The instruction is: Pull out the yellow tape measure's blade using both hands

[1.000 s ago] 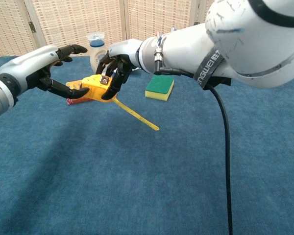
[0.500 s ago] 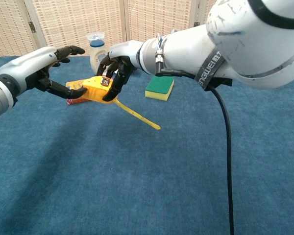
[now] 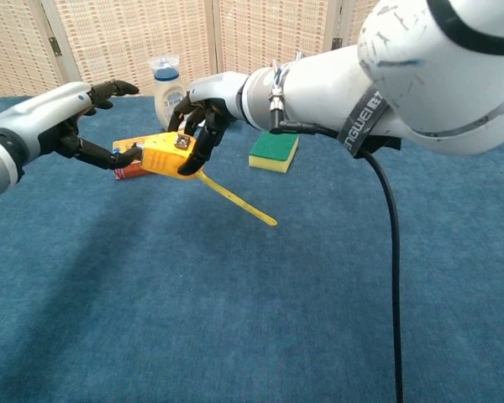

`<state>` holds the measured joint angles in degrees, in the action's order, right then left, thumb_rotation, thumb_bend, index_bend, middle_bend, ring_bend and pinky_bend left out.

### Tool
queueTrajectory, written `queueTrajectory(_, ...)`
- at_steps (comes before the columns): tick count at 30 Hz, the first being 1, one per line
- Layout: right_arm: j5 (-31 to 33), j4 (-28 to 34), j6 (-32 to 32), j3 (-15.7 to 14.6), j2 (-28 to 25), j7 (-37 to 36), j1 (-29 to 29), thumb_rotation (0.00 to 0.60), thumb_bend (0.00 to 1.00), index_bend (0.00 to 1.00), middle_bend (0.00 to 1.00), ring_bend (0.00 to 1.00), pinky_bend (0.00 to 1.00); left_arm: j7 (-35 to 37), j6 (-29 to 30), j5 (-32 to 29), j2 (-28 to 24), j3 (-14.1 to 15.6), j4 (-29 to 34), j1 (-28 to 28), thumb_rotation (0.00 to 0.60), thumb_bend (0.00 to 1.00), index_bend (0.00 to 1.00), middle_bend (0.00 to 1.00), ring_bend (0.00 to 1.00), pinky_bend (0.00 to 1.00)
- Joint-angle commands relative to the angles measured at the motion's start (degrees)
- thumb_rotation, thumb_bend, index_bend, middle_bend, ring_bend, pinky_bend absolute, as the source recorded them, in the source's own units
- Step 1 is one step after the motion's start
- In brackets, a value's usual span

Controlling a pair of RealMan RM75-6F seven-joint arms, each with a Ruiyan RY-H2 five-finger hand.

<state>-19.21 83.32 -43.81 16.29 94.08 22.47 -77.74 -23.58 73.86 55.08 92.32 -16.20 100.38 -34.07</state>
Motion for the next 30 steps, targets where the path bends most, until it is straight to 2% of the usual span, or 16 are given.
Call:
queueTrajectory(1, 0.0, 0.0, -0.1, 0.0, 0.0, 0.0, 0.1, 0.600, 0.30, 0.58, 0.48, 0.42, 0.21, -0.1, 0.0, -0.1, -0.1, 0.0, 0.0, 0.0, 0.532, 0.54, 0.00, 0.00, 0.00, 0.00)
queueTrajectory(13, -0.4, 0.3, -0.1, 0.0, -0.4, -0.2, 0.4, 0.600, 0.30, 0.58, 0.47, 0.43, 0.21, 0.1, 0.0, -0.5, -1.0, -0.1, 0.0, 0.2, 0.530, 0.59, 0.00, 0.00, 0.00, 0.00)
queueTrajectory(15, -0.4, 0.3, -0.1, 0.0, -0.5, -0.2, 0.4, 0.600, 0.30, 0.58, 0.48, 0.43, 0.21, 0.4, -0.2, -0.5, -1.1, -0.1, 0.1, 0.3, 0.531, 0.61, 0.04, 0.00, 0.00, 0.00)
queueTrajectory(18, -0.4, 0.3, -0.1, 0.0, -0.5, -0.3, 0.4, 0.600, 0.30, 0.58, 0.48, 0.43, 0.21, 0.8, -0.6, -0.6, -1.2, -0.1, 0.2, 0.3, 0.531, 0.64, 0.17, 0.00, 0.00, 0.00)
queueTrajectory(21, -0.4, 0.3, -0.1, 0.1, -0.5, -0.4, 0.4, 0.600, 0.30, 0.58, 0.48, 0.43, 0.21, 0.7, -0.8, -0.6, -1.4, 0.0, 0.2, 0.2, 0.533, 0.67, 0.24, 0.00, 0.00, 0.00)
queueTrajectory(30, -0.4, 0.1, 0.1, 0.1, -0.7, -0.5, 0.5, 0.600, 0.30, 0.58, 0.47, 0.43, 0.21, 0.9, -1.3, -1.0, -1.9, 0.2, 0.4, 0.1, 0.535, 0.74, 0.39, 0.00, 0.00, 0.00)
